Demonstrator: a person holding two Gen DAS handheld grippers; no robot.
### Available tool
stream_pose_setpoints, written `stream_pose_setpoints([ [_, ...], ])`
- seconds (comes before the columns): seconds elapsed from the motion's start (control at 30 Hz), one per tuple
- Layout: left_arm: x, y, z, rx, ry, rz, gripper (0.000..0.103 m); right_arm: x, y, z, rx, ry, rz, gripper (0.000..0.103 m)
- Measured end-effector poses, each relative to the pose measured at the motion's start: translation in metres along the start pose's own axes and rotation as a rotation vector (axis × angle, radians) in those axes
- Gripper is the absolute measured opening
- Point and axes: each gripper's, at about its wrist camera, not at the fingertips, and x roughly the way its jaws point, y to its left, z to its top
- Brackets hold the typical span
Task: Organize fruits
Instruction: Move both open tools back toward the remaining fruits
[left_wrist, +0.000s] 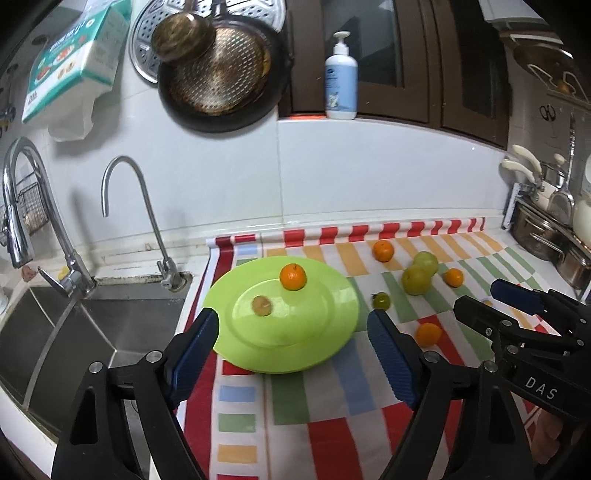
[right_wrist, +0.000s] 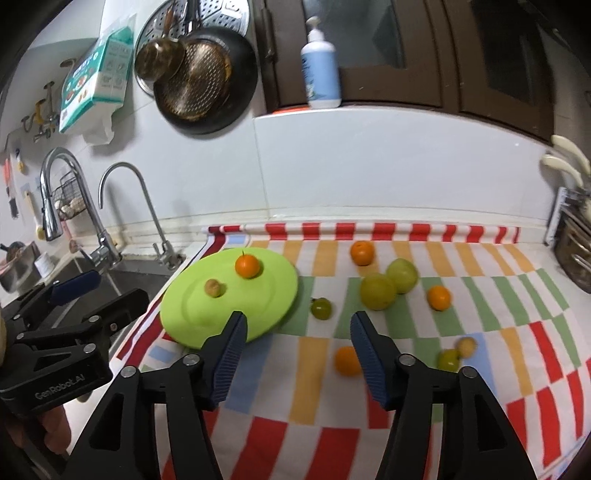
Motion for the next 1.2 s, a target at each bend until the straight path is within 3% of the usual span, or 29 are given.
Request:
stream_pose_setpoints([
  [0.3,-0.016,-0.033,0.000,0.014,-0.042,-0.026,0.092,-0.030,-0.031,-0.004,0.019,-0.037,-0.058,0.061],
  [0.63,-0.019,-0.068,0.001,0.038,-0.063,-0.047,0.095,-0.049,-0.064,-0.011,0.020,-0.055,-0.099,0.061],
  [1.2,0.016,-0.111,-0.002,0.093,-0.011,-0.059,0.095,-0.034,-0.114,-0.022,0.071,-0.004,-0.132,0.061],
])
